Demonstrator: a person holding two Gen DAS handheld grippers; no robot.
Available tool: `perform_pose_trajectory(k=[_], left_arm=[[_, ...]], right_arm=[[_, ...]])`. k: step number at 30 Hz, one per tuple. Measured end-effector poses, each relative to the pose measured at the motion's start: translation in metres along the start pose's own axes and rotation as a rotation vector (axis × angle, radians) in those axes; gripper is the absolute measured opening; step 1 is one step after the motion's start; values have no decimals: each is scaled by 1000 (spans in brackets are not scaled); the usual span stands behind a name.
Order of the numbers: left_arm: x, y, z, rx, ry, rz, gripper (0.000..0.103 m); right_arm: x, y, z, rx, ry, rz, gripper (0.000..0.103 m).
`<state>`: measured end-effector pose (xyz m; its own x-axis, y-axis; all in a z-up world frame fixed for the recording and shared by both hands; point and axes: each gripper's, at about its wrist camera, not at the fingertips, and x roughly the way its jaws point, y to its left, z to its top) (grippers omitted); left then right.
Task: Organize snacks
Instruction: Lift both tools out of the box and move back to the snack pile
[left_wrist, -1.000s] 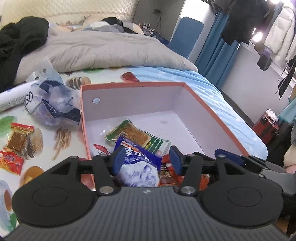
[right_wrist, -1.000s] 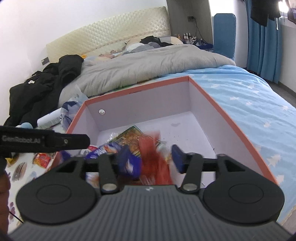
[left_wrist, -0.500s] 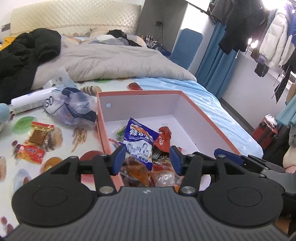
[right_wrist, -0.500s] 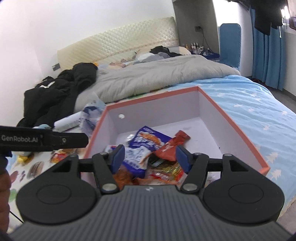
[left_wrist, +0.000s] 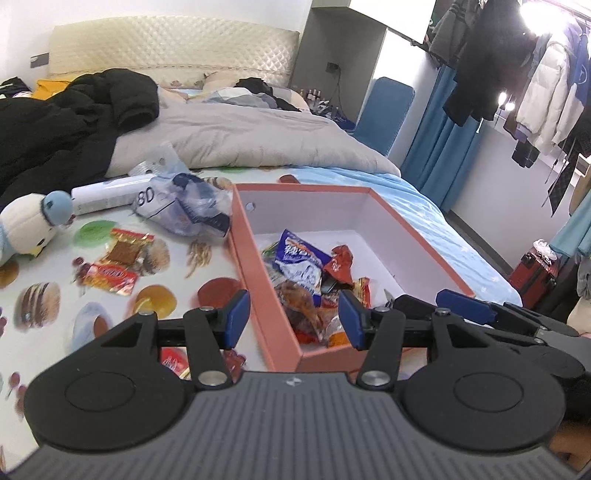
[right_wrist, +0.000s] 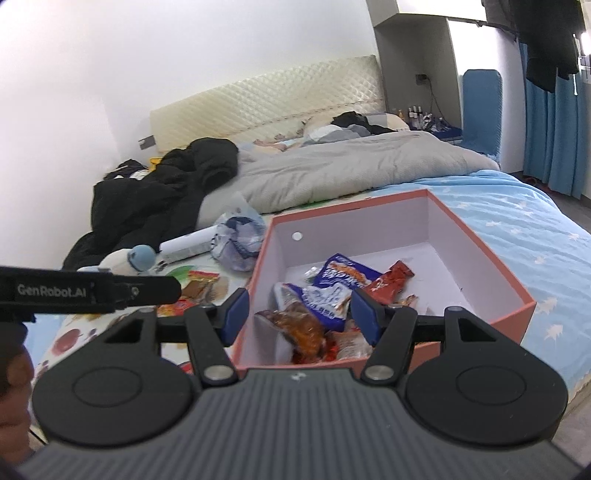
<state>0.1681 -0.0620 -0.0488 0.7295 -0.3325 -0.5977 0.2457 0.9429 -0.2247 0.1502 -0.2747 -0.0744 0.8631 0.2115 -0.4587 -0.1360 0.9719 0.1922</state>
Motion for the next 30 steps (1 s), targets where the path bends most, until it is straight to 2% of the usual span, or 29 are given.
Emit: perform_pose_trajectory(k=[10,15,22,30], left_arm=[[-36,12,-32,-51,-30,32,60],[-49,11,-41,-41,-38,39,60],[-57,24,-66,-65,1,61,60],[-64,54,-90,-114,46,122,60]], right_arm=[[-27,24,-25,-24,10,60,63],[-37,31,-38,-34,26,79,63],[-47,38,-60,-55,72,110,63],[-48,56,-76,-98,116,168,63]])
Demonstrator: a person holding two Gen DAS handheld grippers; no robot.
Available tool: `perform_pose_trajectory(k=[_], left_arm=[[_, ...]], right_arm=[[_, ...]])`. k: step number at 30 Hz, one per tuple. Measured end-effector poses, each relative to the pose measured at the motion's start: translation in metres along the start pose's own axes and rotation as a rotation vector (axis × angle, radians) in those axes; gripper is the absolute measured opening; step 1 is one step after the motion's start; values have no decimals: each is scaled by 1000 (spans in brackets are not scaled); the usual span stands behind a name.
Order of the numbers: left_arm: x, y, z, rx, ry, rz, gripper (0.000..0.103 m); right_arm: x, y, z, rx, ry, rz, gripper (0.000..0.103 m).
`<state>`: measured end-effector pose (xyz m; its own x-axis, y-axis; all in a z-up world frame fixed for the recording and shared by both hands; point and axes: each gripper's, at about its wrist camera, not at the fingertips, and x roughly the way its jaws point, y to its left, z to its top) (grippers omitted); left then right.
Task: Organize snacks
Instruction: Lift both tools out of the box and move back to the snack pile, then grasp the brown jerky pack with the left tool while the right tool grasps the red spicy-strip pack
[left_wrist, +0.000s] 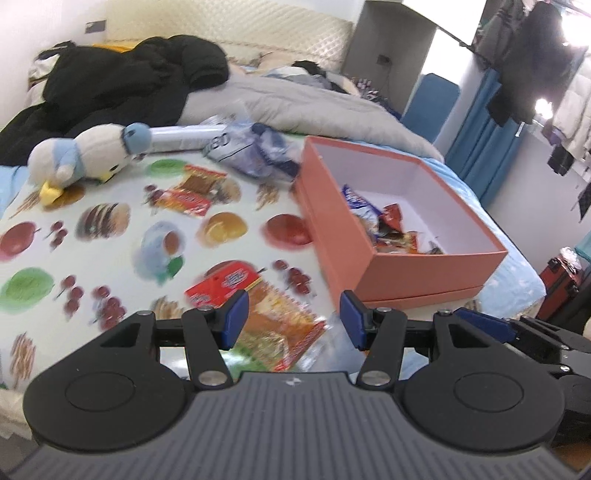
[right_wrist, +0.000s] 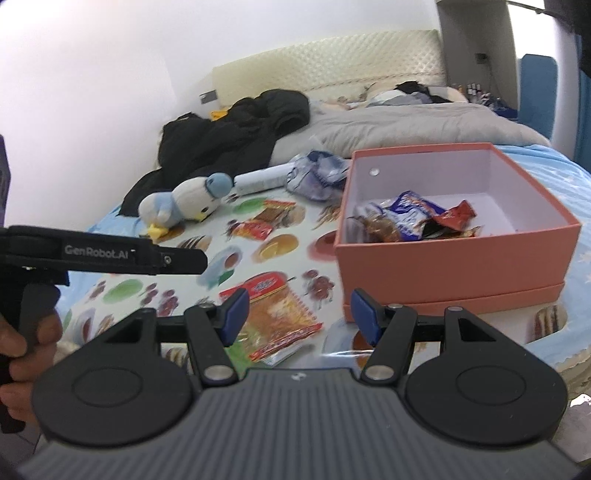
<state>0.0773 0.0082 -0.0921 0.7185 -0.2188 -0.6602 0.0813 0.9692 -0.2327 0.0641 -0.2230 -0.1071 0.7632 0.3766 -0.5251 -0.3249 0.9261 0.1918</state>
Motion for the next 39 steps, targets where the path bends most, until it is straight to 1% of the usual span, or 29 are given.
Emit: perform_pose_trajectory(k=[4,8,13,20,24,28,31,33,35,38,39], left_arm=[[0,14,-4,-11,7,21,61],[0,25,-6,-18,12,39,64],[-1,37,-9,-32,13,49,64],[-1,54,-10,-45,14,67,64],[6,71,-8,-37,24,85,64],[24,91,-3,-22,54,94,65],[41,103,1,-1,81,100,65],[54,108,5,19,91,99,66],[66,112,9,25,102,99,70],[86,117,16,30,110,73,74],[93,118,18,37,112,68,75]], right_arm=[[6,10,-1,-24,18,28,63],[13,20,-4,-47,39,51,63],[22,32,-8,-67,64,77,64],[35,42,-10,-73,84,91,64],[45,49,-11,-94,95,98,64],[59,58,-14,-131,109,121,64],[71,66,-15,-139,119,143,71],[77,67,-14,-95,126,186,79],[83,68,-12,-59,121,214,86],[95,74,-15,-75,130,210,93],[100,75,-17,-85,135,210,93]])
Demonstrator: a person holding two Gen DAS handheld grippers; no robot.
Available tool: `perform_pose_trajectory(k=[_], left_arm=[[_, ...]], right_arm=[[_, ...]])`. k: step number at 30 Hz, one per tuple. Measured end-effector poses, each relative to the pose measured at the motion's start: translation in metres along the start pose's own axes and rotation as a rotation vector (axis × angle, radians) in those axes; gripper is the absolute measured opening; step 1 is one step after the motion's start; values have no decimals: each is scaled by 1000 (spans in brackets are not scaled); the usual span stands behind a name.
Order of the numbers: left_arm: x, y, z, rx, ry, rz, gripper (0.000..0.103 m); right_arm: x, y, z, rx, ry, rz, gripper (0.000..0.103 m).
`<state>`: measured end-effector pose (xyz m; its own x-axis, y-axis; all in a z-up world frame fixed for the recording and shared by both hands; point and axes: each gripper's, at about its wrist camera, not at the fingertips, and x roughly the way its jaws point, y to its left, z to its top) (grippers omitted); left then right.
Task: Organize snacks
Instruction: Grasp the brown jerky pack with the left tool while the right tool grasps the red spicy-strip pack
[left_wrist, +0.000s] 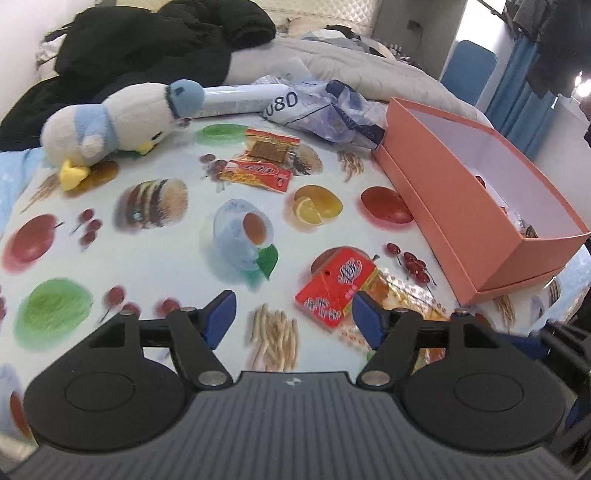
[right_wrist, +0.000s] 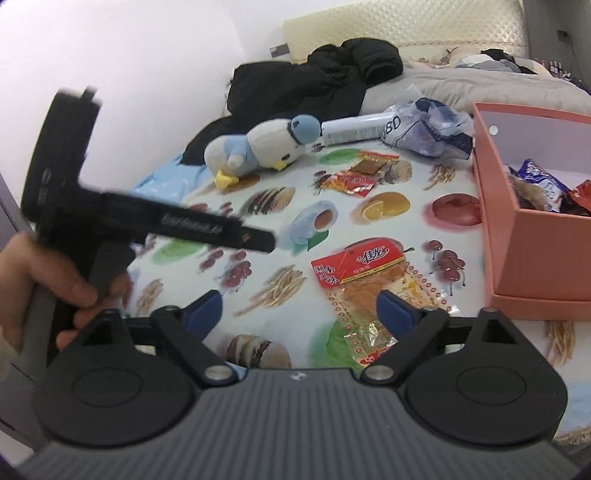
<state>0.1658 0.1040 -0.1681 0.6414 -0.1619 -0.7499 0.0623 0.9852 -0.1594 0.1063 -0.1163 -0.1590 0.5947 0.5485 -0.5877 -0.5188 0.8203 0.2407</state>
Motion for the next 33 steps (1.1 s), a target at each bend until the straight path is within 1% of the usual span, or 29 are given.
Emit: perform_pose_trajectory(k=[4,7,12,19,20,21,23,25,26,30,33], left_arm=[[31,4,17,6,16,-15,75],[56,8,33,11,11,-23,75],[92,15,60,30,14,-10,75],[144,25,98,68,40,8,75],[152,25,103,78,43,18,76],[160,26,109,84,43,27,81],[173,29,120,94,36,31,89],[188,31,131,117,36,32,89],[195,32,136,129,39,36,89],[225,36,155,163,52,57,89],[246,38,166,169,60,61,89]], right_arm=[[22,2,-4,-48,34,0,93],[35,2,-8,-93,48,-16,93],[50,-12,-9,-73,79,-31,93],[67,-28,-6,-66,107,-81,93],[69,-31,-5,-66,112,-88,92],[72,-32,-4,-69,117,-94,92],[75,-36,-2,-77,121,-105,92],[77,-41,-1,-75,129,-124,91],[78,-43,0,-67,134,-125,89],[84,-53,1,-44,162,-125,86],[88,-56,-1,-53,188,-116,86]])
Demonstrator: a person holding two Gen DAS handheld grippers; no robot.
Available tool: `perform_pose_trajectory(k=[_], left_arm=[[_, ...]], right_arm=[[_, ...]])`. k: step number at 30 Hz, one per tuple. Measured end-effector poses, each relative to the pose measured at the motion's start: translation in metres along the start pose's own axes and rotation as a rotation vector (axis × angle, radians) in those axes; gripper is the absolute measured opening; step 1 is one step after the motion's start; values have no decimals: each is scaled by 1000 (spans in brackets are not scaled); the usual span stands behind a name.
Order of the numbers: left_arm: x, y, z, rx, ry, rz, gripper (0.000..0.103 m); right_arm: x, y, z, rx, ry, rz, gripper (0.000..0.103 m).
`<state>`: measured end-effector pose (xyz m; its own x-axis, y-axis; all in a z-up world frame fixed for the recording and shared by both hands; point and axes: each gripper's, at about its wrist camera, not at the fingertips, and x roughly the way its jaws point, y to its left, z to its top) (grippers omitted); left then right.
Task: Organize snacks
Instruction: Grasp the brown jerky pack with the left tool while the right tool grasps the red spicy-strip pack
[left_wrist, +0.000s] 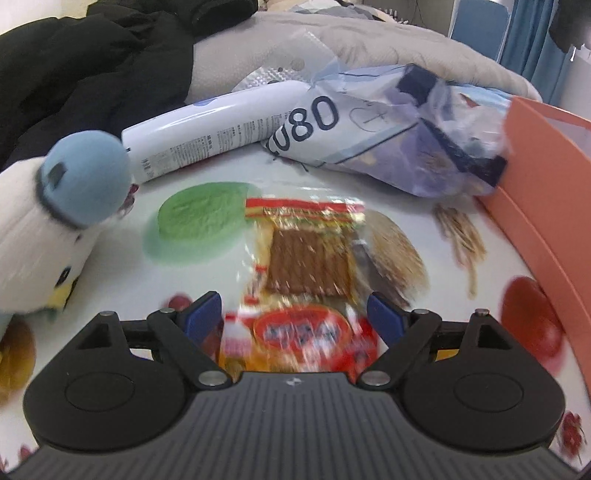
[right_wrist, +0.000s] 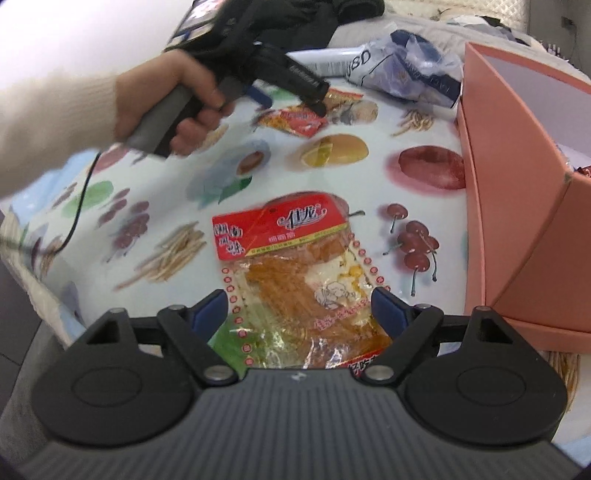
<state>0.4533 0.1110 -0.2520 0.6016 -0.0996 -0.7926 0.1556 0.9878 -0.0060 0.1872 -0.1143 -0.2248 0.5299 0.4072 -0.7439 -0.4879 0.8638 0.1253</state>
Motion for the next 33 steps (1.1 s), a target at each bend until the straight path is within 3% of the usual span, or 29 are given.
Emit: perform_pose_trajectory(k=[10,16,25,33], left_arm=[[33,-9,28,8,7,-1,87],[28,-14,26,15,46,-16,78],[-9,-24,-18,29,74,-25,76],[-59,-22,-76,-26,92,-12,76]], right_arm=[[3,1,-1,-47,14,-8,77],[4,4,-1,-77,13,-2,67],[0,7,-3,-100,7,3,56],[-4,11,-10,-102,-12,4,49]])
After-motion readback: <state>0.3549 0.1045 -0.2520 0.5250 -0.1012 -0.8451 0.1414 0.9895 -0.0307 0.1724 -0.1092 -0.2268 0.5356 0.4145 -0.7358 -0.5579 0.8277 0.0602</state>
